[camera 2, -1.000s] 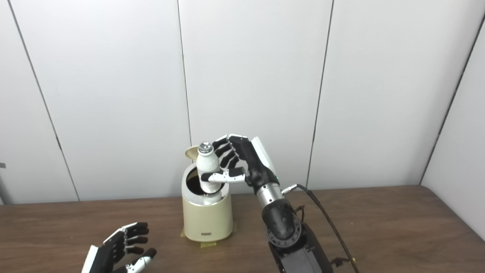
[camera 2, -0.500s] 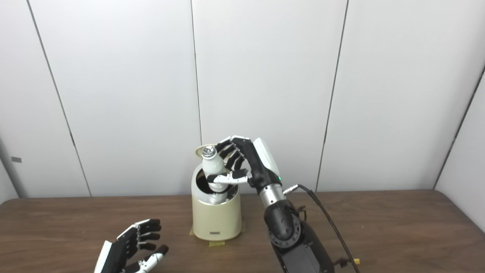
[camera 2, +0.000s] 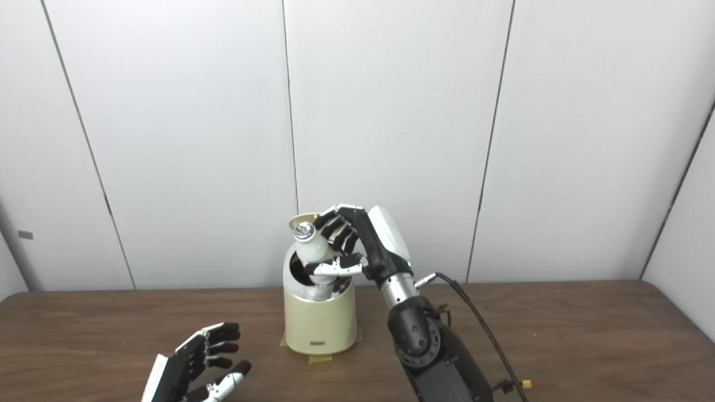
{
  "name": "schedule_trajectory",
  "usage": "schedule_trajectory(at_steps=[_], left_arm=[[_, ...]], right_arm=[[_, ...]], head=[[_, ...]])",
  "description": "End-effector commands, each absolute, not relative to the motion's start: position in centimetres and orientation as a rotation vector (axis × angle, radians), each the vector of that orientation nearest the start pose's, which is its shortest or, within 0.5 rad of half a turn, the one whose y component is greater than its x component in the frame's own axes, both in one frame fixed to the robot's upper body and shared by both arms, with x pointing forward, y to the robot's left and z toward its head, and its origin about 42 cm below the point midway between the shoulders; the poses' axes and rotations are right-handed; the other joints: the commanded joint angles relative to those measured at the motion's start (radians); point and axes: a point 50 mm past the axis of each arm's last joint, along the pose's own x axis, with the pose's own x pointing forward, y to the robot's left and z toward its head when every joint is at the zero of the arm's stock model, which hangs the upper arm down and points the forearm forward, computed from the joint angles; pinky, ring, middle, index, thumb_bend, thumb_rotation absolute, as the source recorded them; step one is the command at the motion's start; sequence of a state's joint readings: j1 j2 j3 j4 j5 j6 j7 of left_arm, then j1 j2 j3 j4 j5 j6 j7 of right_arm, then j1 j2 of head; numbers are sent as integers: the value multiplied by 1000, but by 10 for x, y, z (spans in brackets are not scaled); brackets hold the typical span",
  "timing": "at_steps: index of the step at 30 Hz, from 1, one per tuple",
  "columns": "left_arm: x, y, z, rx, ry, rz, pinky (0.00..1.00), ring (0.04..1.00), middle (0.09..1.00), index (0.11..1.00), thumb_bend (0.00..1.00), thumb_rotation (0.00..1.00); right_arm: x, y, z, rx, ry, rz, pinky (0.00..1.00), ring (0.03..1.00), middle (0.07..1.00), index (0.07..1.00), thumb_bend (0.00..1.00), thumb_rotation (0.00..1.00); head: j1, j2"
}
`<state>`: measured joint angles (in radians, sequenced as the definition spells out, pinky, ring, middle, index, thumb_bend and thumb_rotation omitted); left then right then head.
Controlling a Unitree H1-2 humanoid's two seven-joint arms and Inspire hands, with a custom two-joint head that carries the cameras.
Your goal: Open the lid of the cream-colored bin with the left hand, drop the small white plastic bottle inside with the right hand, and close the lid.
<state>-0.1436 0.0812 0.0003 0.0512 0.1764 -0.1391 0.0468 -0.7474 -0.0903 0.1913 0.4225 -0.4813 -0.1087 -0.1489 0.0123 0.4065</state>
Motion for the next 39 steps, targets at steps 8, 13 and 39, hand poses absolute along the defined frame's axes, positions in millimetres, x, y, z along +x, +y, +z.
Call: schedule_trajectory(at_steps=[8,13,39], left_arm=[[331,224,148,259,-303,9,624,700,742,747,588,104],[332,225,148,259,-305,5,624,698,742,746,590,120],[335,223,146,257,-298,-2,623,705,745,744,587,99]], right_arm=[[475,-140,294,-787,-507,214,393,461,673,497,508,0],[471,-142,296,-799,-512,216,382,462,682,495,507,0],[459,-140,306,-681,-572,141,367,471,690,732,713,80]], head=[[-1,5],[-5,5],[-10,5]])
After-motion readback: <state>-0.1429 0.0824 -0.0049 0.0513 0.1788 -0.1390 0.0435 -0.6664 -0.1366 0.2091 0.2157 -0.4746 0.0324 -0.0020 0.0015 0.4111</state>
